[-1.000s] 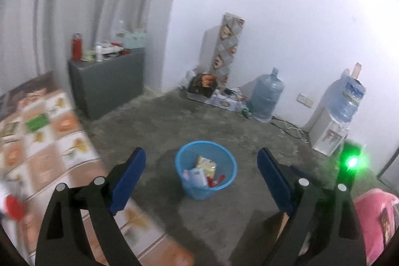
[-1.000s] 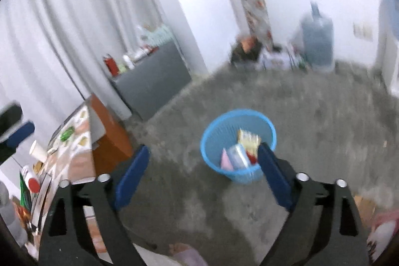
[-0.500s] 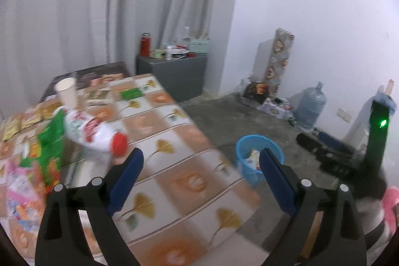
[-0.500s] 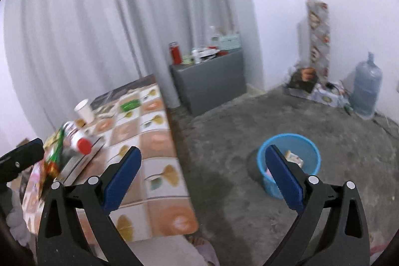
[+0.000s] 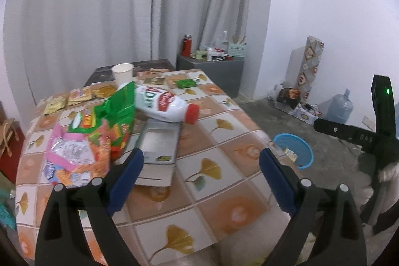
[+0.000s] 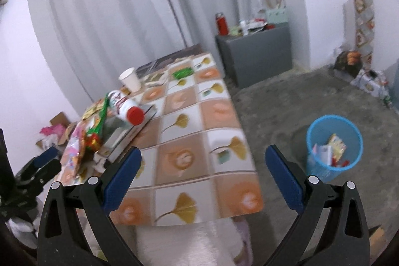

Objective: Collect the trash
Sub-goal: 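Move both open tools back over the table, then grasp the white AD drink bottle around its middle with the right tool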

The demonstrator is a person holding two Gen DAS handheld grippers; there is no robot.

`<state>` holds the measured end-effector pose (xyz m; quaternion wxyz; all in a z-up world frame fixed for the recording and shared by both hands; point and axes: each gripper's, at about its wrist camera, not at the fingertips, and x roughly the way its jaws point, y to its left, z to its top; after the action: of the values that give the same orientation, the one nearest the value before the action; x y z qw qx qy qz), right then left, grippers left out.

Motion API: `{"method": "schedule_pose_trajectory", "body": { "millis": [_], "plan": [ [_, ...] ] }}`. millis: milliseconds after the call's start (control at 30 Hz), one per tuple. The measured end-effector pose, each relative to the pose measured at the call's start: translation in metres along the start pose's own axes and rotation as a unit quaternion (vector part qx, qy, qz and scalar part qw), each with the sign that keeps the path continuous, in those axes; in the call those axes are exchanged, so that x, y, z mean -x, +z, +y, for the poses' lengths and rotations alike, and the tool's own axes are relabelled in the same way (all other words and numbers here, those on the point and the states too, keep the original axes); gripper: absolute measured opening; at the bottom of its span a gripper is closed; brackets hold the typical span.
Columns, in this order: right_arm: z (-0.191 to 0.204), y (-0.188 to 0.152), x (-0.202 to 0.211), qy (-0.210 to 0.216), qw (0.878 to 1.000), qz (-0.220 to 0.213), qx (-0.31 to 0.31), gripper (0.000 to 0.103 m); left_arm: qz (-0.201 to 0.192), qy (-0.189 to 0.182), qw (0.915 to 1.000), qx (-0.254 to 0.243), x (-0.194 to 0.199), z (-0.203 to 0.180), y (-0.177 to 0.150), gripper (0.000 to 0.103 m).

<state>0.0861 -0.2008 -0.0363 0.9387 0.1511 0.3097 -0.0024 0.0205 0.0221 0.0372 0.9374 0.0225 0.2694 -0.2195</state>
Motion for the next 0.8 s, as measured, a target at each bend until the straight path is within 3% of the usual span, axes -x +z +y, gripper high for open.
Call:
{"method": "schedule_pose_trajectory", "body": {
  "millis": [267, 567, 800],
  "plan": [
    [0.022, -0.001, -0.016, 0.024, 0.999, 0.034, 0.007, 0.096, -0.005, -0.01, 0.9999, 0.004, 0.001, 0.011, -0.01, 0.092],
    [0.053, 0.023, -0.038, 0.066, 0.996, 0.043, 0.034, 0.096, -0.013, -0.004, 0.9992, -0.038, -0.007, -0.003, -0.02, 0.092],
    [0.105, 0.065, -0.07, 0.11, 0.984, 0.043, 0.134, 0.093, -0.005, -0.01, 0.9998, -0.018, -0.022, 0.006, -0.022, 0.092]
  ]
}}
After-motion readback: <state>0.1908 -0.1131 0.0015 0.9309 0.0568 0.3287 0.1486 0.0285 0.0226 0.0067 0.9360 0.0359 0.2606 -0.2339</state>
